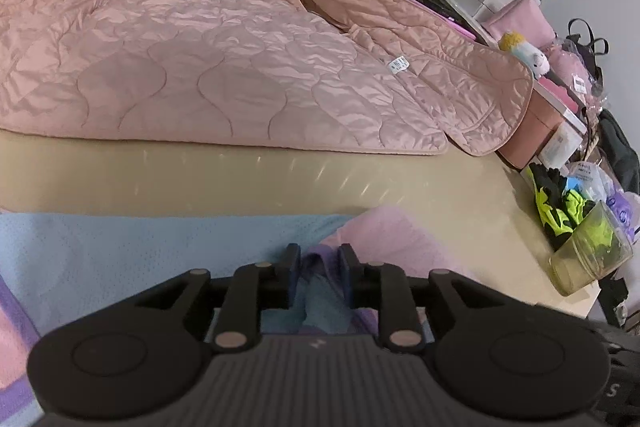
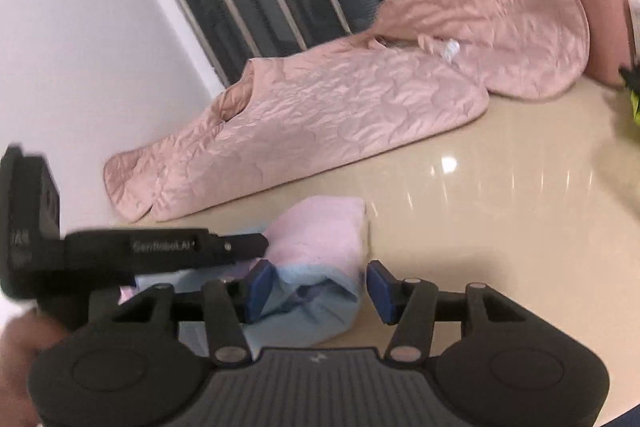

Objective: Fold clothes

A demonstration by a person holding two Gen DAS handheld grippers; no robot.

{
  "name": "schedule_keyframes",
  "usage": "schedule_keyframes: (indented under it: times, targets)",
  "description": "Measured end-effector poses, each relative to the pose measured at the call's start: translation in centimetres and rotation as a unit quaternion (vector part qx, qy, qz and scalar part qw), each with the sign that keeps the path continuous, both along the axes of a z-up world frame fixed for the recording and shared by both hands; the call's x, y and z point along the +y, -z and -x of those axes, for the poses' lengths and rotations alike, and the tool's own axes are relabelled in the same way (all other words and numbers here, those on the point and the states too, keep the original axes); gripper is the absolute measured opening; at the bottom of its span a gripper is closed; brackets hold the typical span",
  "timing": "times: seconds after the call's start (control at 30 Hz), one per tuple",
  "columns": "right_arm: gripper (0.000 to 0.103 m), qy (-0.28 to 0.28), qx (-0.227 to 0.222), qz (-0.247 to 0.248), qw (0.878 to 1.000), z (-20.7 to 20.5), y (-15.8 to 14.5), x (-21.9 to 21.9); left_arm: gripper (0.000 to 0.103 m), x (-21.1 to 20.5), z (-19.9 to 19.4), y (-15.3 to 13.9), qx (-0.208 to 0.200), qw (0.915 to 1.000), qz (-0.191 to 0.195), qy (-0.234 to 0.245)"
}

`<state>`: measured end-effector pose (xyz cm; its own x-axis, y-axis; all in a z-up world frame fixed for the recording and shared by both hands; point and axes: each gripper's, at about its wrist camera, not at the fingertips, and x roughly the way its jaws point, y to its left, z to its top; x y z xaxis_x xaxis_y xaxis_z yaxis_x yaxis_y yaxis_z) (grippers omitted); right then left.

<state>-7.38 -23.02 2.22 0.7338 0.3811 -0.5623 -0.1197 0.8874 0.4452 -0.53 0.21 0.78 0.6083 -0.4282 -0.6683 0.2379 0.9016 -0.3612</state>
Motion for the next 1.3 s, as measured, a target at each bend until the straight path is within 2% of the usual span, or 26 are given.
schedule_keyframes:
  times: [0.07,0.1,0.27,0.33,0.4,0.43,0.47,0.53,0.6,0.67,0.73,0.8,0.83,0.87,0.93,0.97,1.0,1.03,1.07,1.17,1.23,1.27,1.3]
  targets:
    - [0.04,0.01,0.025,-0.004,1.0,-0.7,0.4,0.5,0.022,0.1,-0.1,0.1,0.001,1.0,0.004,0.001]
    - [0.023,0.018,0.029,0.0,0.999,-0.8,0.5,0.7,0.022,0.1,-0.1,0.1,0.002,1.0,0.004,0.001]
    - [0.009,0.026,0.007,0.031,0.999,-0.3,0.4,1.3,0.023,-0.1,0.0,0.0,0.001,1.0,0.0,0.001]
    - [0.008,0.018,-0.024,0.083,0.996,0.0,-0.2,2.4,0.028,0.2,-0.1,-0.5,0.01,0.9999,0.005,-0.003]
    - [0.008,0.001,-0.073,0.16,0.984,1.1,-1.0,4.3,0.029,1.9,0.0,-1.6,0.018,0.9987,0.045,-0.015]
    - [0.008,-0.011,-0.1,0.2,0.974,1.8,-1.3,5.5,0.031,3.1,0.3,-2.4,0.012,0.9971,0.074,-0.017]
    - [0.008,-0.024,-0.127,0.24,0.962,2.5,-1.7,6.6,0.036,4.4,0.8,-3.3,0.004,0.9949,0.099,-0.016]
    - [0.008,-0.059,-0.173,0.317,0.931,3.9,-1.9,9.2,0.046,6.3,1.7,-4.5,0.001,0.9917,0.128,-0.014]
    - [0.008,-0.105,-0.213,0.397,0.886,5.4,-1.3,12.2,0.061,8.3,2.8,-5.2,0.007,0.9864,0.164,-0.012]
    - [0.008,-0.144,-0.251,0.454,0.843,6.9,-0.4,14.8,0.064,9.4,3.4,-5.0,0.024,0.9812,0.191,-0.01]
    - [0.008,-0.173,-0.262,0.486,0.816,7.6,0.5,16.7,0.064,9.8,3.7,-4.6,0.042,0.981,0.189,-0.01]
    - [0.008,-0.2,-0.269,0.513,0.79,8.2,1.4,18.4,0.064,9.3,3.4,-3.9,0.055,0.9864,0.155,-0.011]
    - [0.008,-0.208,-0.27,0.522,0.782,8.4,1.8,18.9,0.064,9.0,3.2,-3.5,0.062,0.9887,0.136,-0.015]
    - [0.008,-0.211,-0.269,0.527,0.778,8.4,2.0,19.4,0.063,8.7,2.9,-3.0,0.069,0.9901,0.12,-0.023]
    - [0.009,-0.221,-0.264,0.535,0.771,8.5,2.4,20.1,0.029,8.7,2.5,-1.9,0.082,0.9905,0.103,-0.04]
    - [0.011,-0.229,-0.26,0.539,0.768,8.5,2.6,20.3,0.013,8.8,2.2,-1.4,0.086,0.9893,0.112,-0.038]
    - [0.026,-0.244,-0.256,0.536,0.767,8.7,2.7,20.5,0.013,9.1,2.0,-1.0,0.088,0.9871,0.128,-0.04]
    - [0.044,-0.254,-0.252,0.522,0.774,8.9,2.4,20.4,0.013,9.5,1.8,-0.7,0.088,0.9847,0.144,-0.043]
    - [0.046,-0.261,-0.248,0.506,0.784,9.1,1.9,20.2,0.013,9.9,1.7,-0.5,0.087,0.983,0.156,-0.044]
    - [0.046,-0.233,-0.224,0.415,0.85,9.0,-0.8,18.0,0.014,11.1,1.5,0.1,0.088,0.9817,0.16,-0.054]
    - [0.046,-0.188,-0.206,0.351,0.894,8.1,-2.2,16.0,0.02,11.7,1.7,0.4,0.09,0.9811,0.163,-0.052]
    - [0.046,-0.165,-0.195,0.321,0.912,7.4,-2.7,15.0,0.032,11.9,1.9,0.5,0.088,0.9816,0.16,-0.055]
    - [0.045,-0.158,-0.181,0.3,0.923,6.6,-2.7,14.5,0.042,12.0,2.0,0.4,0.083,0.9829,0.153,-0.061]
